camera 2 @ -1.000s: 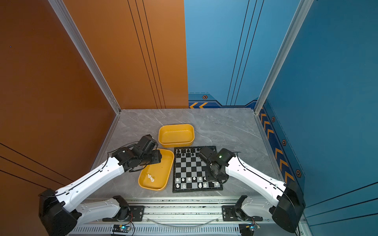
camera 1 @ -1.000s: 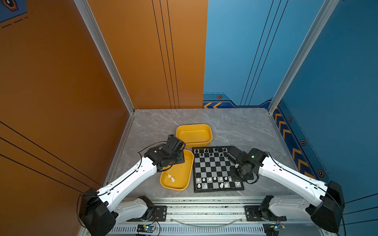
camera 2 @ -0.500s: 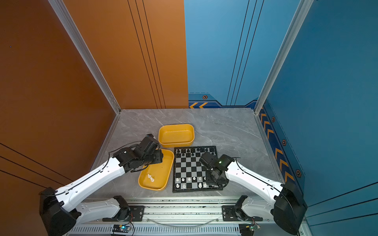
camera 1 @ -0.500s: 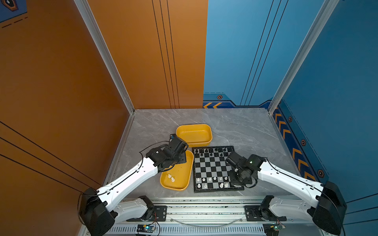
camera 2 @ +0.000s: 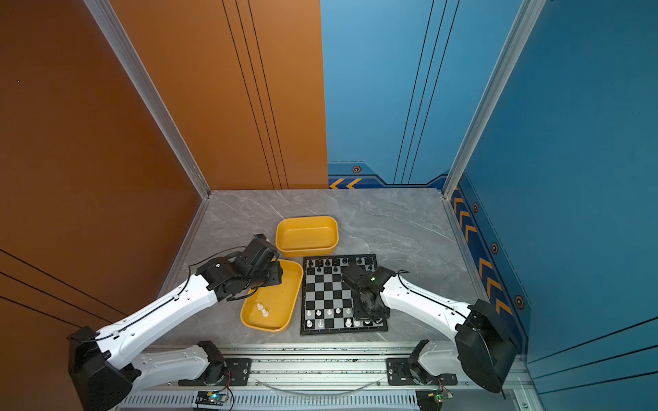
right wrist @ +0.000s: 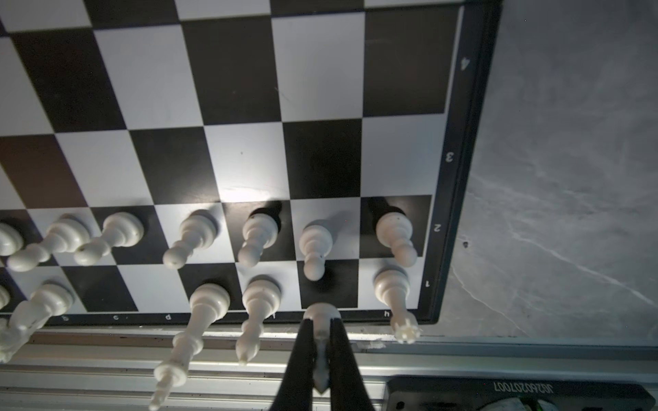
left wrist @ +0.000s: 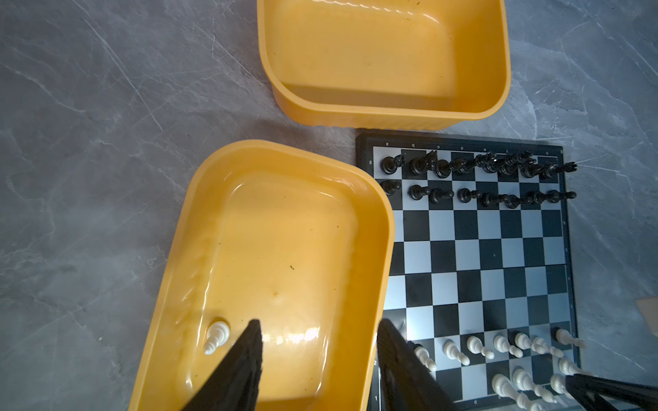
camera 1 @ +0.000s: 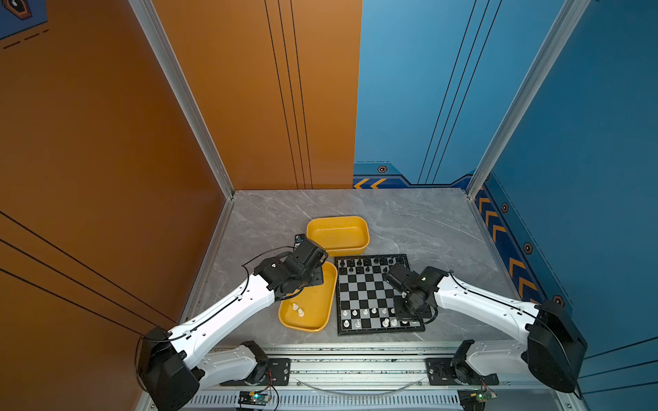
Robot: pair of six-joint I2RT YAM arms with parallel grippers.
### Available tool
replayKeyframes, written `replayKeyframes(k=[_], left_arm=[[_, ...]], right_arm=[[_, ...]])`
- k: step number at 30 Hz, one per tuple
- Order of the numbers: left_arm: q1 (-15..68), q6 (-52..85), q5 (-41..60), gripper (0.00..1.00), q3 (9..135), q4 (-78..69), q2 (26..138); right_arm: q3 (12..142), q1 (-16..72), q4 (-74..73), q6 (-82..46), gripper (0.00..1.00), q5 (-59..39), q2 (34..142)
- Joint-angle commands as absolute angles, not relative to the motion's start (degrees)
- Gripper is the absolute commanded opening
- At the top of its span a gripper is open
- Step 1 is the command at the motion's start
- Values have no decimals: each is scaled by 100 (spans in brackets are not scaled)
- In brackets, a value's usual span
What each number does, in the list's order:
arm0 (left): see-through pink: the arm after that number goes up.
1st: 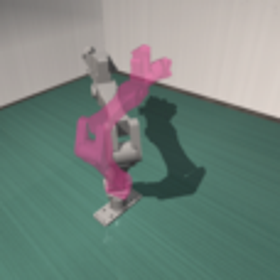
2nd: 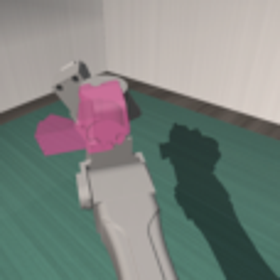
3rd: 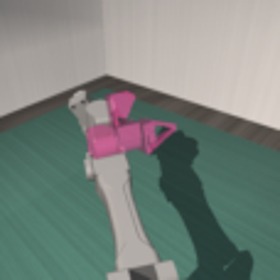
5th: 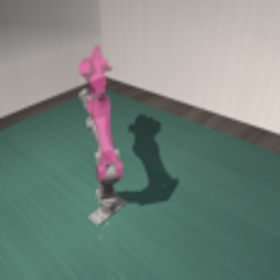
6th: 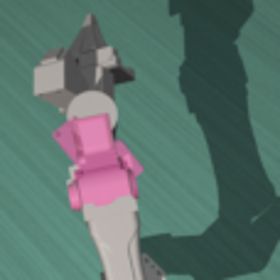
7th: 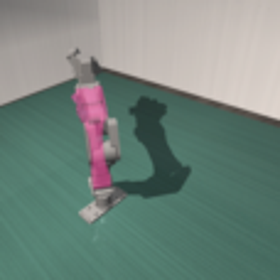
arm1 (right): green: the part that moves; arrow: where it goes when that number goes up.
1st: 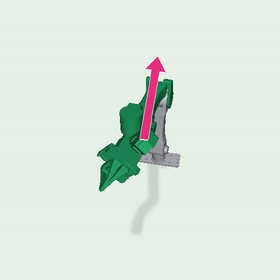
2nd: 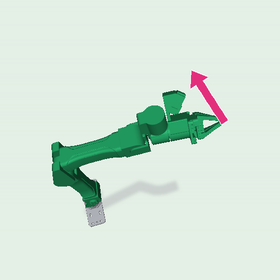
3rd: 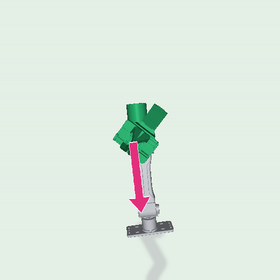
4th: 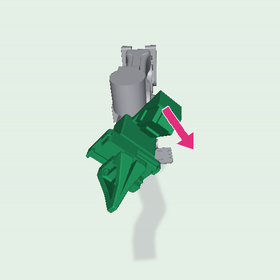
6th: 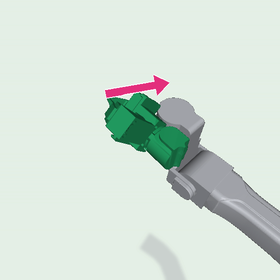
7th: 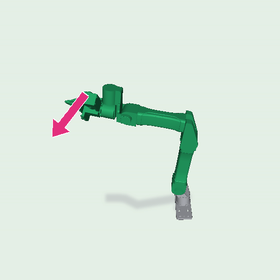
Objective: Set up the chess pieces on the board
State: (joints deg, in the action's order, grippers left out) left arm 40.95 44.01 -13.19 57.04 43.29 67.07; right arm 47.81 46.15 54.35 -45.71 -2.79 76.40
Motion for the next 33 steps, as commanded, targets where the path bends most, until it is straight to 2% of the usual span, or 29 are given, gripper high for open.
replayKeyframes(k=[1,13,22,33], left_arm=[[4116,4412,-1477,53,5858,4508,6596],[4047,4342,-1483,53,5861,4502,6609],[4002,4298,-1465,53,5862,4504,6592],[3999,4331,-1453,53,5862,4500,6565]], right_arm=[[4742,4592,5429,-4455,0,-233,7733],[4742,4502,5411,-4296,2,-250,7992],[4781,4398,5385,-4263,15,-259,7952],[4807,4420,5369,-4257,16,-389,7973]])
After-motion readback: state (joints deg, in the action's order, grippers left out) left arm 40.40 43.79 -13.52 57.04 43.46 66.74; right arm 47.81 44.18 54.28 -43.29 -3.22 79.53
